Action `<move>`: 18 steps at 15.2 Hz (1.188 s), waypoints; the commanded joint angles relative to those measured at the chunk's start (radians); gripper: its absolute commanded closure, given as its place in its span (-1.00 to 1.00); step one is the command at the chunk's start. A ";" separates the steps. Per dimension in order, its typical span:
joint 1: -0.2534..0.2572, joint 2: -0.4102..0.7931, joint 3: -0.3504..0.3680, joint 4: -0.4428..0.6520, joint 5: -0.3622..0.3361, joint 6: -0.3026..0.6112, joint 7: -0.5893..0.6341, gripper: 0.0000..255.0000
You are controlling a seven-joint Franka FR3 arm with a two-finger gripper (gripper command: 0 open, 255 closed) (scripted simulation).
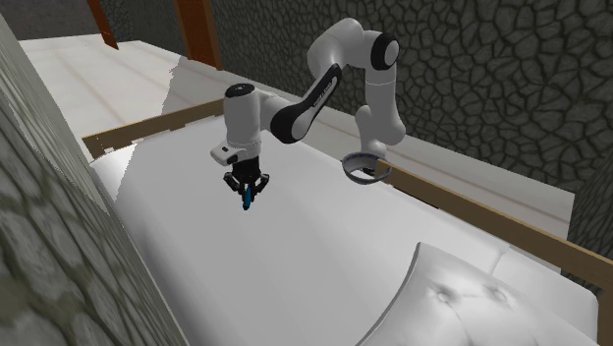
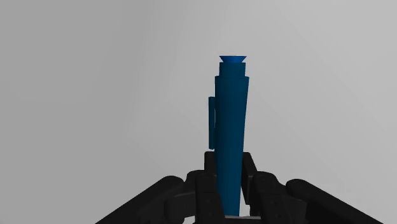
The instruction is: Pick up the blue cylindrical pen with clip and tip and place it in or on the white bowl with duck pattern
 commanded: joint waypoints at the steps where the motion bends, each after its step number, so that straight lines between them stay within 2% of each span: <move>1: -0.001 -0.009 0.000 0.012 0.004 -0.022 -0.004 1.00; 18: -0.002 -0.055 0.004 0.185 0.024 -0.238 -0.025 1.00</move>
